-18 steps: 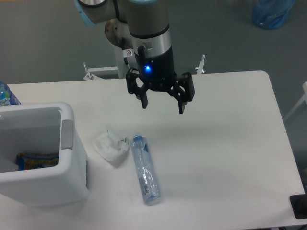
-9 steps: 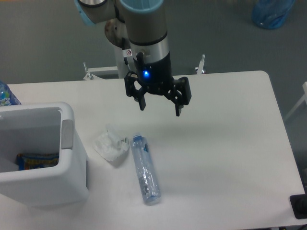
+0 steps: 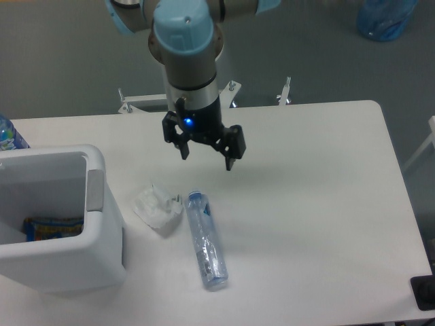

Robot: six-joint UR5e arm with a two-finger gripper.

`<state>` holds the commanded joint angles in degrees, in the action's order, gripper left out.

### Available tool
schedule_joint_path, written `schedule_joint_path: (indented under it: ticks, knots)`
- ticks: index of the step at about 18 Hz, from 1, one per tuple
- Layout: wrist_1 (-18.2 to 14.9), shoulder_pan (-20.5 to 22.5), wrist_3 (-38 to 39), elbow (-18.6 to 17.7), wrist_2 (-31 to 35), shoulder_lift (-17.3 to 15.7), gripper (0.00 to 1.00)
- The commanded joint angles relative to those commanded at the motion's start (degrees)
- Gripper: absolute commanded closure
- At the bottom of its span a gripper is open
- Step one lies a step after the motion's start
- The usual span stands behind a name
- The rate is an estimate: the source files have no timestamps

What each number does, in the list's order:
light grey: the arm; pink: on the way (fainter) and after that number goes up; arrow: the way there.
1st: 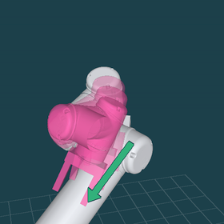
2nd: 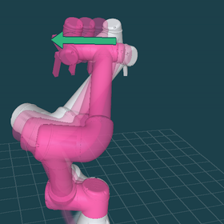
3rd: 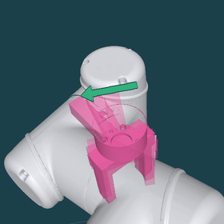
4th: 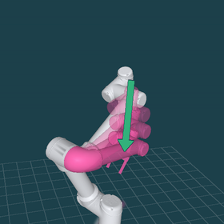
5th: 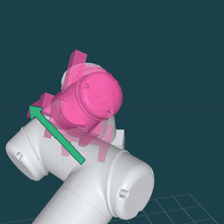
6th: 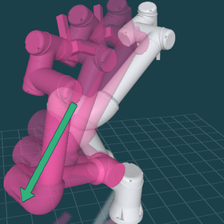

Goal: Place the trash in the trash can
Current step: 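Move the open gripper over the crumpled white tissue and lower it, then close the gripper on the crumpled white tissue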

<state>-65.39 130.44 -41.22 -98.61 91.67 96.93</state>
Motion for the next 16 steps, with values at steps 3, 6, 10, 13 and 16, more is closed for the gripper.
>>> schedule_joint_path:
  ticks: [3,6,10,13,16]
  knots:
    - [0.00,-1.85,0.18,-0.61,-0.17,1.94,0.00]
    - [0.26,-3.17,-0.61,-0.70,-1.05,4.48,0.00]
    - [1.57,-3.97,-2.90,-0.79,-3.15,6.86,0.00]
    - [7.10,-3.97,-4.83,-4.64,-5.27,8.01,0.00]
    - [8.96,-4.23,-4.22,-8.17,-5.10,7.13,0.00]
